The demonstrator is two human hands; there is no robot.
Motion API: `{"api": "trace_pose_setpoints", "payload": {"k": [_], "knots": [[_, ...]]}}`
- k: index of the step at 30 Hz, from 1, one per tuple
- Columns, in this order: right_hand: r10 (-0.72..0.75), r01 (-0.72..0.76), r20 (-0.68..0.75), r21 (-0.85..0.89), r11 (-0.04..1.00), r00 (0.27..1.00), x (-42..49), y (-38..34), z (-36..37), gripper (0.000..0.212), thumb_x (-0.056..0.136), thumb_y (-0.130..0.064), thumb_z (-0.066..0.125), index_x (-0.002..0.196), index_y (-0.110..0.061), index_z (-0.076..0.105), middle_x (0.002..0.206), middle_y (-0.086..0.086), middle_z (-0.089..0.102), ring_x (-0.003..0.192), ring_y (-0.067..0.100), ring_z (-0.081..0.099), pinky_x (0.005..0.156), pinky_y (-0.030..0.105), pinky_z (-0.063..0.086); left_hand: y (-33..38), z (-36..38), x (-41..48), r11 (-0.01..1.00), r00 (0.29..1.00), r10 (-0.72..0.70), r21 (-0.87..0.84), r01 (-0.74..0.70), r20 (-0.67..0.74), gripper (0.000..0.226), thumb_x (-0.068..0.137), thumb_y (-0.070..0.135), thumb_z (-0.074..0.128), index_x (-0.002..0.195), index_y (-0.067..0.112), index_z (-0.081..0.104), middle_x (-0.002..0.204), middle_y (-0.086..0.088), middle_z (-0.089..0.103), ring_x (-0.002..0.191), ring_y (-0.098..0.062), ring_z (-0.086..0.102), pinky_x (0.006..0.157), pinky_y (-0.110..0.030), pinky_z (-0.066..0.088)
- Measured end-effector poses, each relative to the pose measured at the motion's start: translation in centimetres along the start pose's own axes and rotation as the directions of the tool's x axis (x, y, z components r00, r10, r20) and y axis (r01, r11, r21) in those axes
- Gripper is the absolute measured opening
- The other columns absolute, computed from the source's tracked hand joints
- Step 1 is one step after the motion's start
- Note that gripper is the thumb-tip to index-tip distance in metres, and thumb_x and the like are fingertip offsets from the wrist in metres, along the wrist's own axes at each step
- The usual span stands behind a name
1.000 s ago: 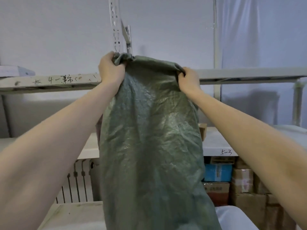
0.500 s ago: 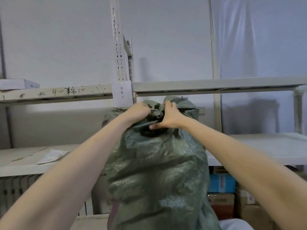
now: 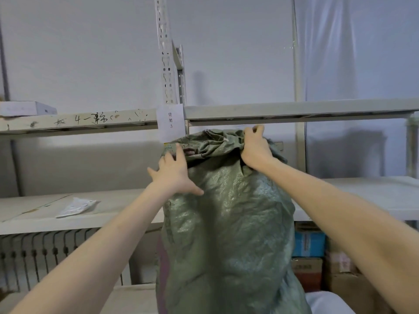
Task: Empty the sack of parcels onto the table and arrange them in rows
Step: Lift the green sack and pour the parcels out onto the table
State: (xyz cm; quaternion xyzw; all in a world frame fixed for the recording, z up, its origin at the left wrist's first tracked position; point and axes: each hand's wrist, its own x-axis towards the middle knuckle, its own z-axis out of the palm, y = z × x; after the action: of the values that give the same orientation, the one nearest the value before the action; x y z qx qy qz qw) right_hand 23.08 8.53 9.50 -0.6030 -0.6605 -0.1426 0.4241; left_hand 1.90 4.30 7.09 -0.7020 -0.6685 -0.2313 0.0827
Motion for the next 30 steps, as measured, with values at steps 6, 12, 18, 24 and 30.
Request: {"api": "trace_pose_setpoints", "payload": {"k": [6,12,18,24,30], "knots": [[-0.27,0.278,0.163,-0.028,0.96,0.949,0.1,-1.8,-1.9,0.057,0.085,0.008,0.041,0.139,-0.011,0.039,0.114,0.019,0.063,0.105,0.036,0.06,0.082,0.04,0.049,-0.3,2.1,0.9,0.984,0.993,-0.006,-0.177,-0.015,-0.118,0.157,0.045,0.074,0.078,0.144,0.026,-0.034,0.161,-0.017,-0.005,0.148,-0.034,-0.001,0.112,-0.067,0.007],[-0.262,0.236,0.21,0.139,0.962,0.942,-0.8,-2.7,-1.8,0.05,0.08,0.005,0.044,0.124,-0.01,0.063,0.123,0.014,0.065,0.118,0.028,0.056,0.101,0.034,0.043,2.3,2.5,1.8,0.984,0.961,0.122,-0.1,-0.15,-0.248,0.138,0.049,0.085,0.065,0.15,0.036,-0.016,0.161,-0.003,0.015,0.148,-0.029,0.007,0.105,-0.072,-0.004],[-0.264,0.212,0.242,0.222,0.952,0.934,-2.0,-0.4,-1.2,0.026,0.084,-0.011,0.053,0.109,-0.011,0.062,0.111,0.01,0.066,0.102,0.028,0.06,0.09,0.045,0.049,3.8,4.1,2.2,0.966,0.933,0.103,-0.187,-0.176,-0.346,0.053,0.085,0.043,0.063,0.134,0.027,0.053,0.154,0.007,0.027,0.146,-0.019,0.014,0.108,-0.068,-0.01],[-0.032,0.013,-0.106,-0.181,0.983,0.994,-2.5,2.1,-2.1,0.101,0.063,-0.078,0.062,0.141,-0.023,0.028,0.137,0.008,0.034,0.12,0.028,0.047,0.094,0.045,0.044,4.0,4.3,2.5,0.907,0.99,-0.133,-0.408,0.104,-0.043,0.039,0.092,0.047,0.051,0.07,0.015,0.051,0.078,-0.001,0.06,0.113,-0.032,0.054,0.114,-0.062,-0.006],[0.163,-0.244,0.419,0.148,0.958,0.893,-2.3,4.0,0.5,0.155,0.03,-0.103,0.041,0.153,-0.02,-0.003,0.161,0.014,0.008,0.148,0.033,0.008,0.116,0.059,0.013,5.1,2.5,1.6,0.894,0.991,-0.124,-0.428,0.131,0.045,0.031,0.091,0.041,0.055,0.091,0.011,0.047,0.119,-0.011,0.059,0.128,-0.034,0.043,0.115,-0.058,-0.002]]}}
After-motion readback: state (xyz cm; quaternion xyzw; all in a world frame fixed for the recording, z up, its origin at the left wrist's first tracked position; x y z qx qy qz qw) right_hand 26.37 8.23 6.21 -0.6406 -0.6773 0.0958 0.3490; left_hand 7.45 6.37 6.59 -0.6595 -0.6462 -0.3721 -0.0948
